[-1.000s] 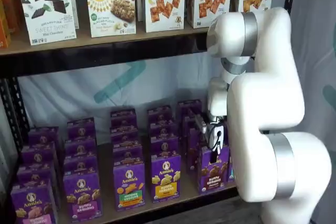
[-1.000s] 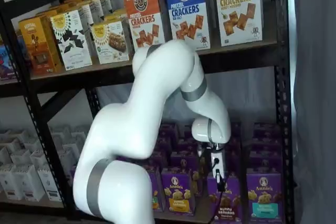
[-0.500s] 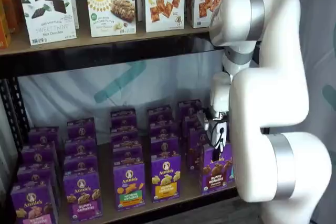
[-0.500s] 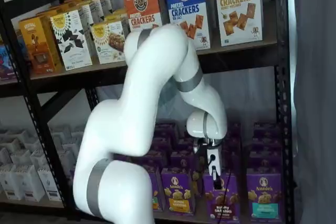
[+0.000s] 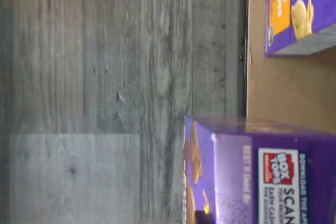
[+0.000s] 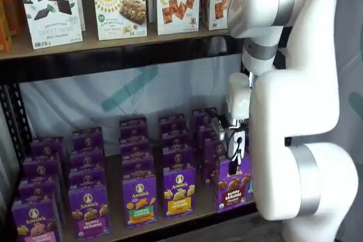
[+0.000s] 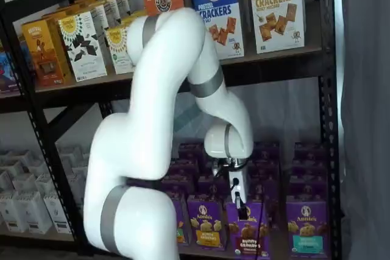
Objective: Pick up the purple box with a brown patch in the center, on the bottom shelf, the fifth box from the left
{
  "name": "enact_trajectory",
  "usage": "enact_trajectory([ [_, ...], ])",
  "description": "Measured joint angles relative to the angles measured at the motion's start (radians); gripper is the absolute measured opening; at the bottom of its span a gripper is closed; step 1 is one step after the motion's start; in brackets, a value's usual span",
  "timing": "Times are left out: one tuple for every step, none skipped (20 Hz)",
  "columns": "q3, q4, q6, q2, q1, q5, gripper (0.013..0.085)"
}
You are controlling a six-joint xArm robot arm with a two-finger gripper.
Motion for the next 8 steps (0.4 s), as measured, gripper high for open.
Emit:
enact_trajectory([
  [0.016, 0.001, 0.003, -0.017, 0.004, 0.005, 0.0250],
  [0.031, 0.001, 0.007, -0.031, 0.008, 0.008, 0.0250],
  [0.045, 0.001, 0.011, -0.045, 0.012, 0.007, 0.0250],
  [0.059, 0.002, 0.013, -0.057, 0.015, 0.004, 0.0250],
  [0.071, 0.006, 0.013, -0.068, 0.018, 0.002, 0.0250],
  [0.081, 0.012, 0.010, -0.078, 0.020, 0.000, 0.0250],
  [0.089, 0.017, 0.006, -0.085, 0.022, -0.004, 0.0250],
  [0.095, 0.019, 0.007, -0.090, 0.024, -0.007, 0.0250],
])
